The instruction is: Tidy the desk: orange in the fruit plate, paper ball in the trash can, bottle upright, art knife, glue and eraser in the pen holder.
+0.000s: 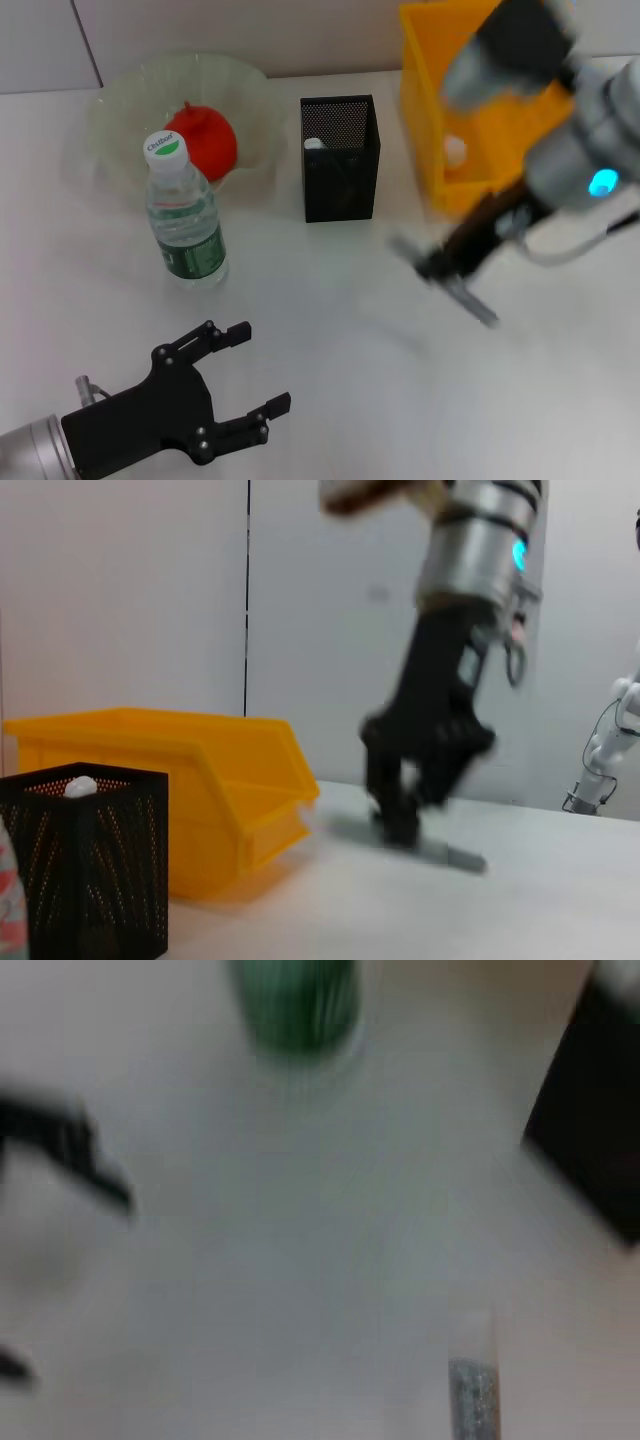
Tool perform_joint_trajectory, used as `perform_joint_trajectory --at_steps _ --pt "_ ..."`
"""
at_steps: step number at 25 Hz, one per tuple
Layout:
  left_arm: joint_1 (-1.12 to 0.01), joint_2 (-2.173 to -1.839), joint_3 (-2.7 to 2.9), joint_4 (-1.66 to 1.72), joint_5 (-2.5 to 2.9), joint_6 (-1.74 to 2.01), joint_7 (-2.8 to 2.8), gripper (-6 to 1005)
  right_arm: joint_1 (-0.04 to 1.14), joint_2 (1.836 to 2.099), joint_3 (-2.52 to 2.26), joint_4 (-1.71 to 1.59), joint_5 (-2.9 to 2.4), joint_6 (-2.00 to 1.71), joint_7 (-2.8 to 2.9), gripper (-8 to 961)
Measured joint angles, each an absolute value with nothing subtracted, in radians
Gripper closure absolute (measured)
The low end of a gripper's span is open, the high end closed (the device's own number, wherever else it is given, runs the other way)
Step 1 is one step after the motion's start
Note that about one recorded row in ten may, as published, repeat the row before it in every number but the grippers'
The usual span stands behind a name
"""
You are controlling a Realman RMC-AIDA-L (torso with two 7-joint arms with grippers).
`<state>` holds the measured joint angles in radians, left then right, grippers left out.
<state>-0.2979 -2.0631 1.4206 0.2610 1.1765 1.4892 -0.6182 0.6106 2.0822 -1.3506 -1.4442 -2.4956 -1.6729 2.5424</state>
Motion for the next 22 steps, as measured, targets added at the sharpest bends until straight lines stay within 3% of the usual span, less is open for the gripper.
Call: perform_joint_trajectory --at_steps 12,16,22 --pt "-0.302 -2.067 1.428 0.257 1.176 1.491 -0.618 139 0.500 2.080 -0.991 -1.519 -2.119 -1.516 2.297 817" --pt "-0.302 -2.066 1.428 0.260 1.177 1.492 -0.618 139 0.421 2.081 -0.987 -1.411 -1.869 -1.417 2.083 818" --pt "-0.304 -2.066 1.429 0.261 1.177 1.494 -0.618 139 0.393 2.080 -0.960 -1.193 -1.588 -1.359 1.807 817"
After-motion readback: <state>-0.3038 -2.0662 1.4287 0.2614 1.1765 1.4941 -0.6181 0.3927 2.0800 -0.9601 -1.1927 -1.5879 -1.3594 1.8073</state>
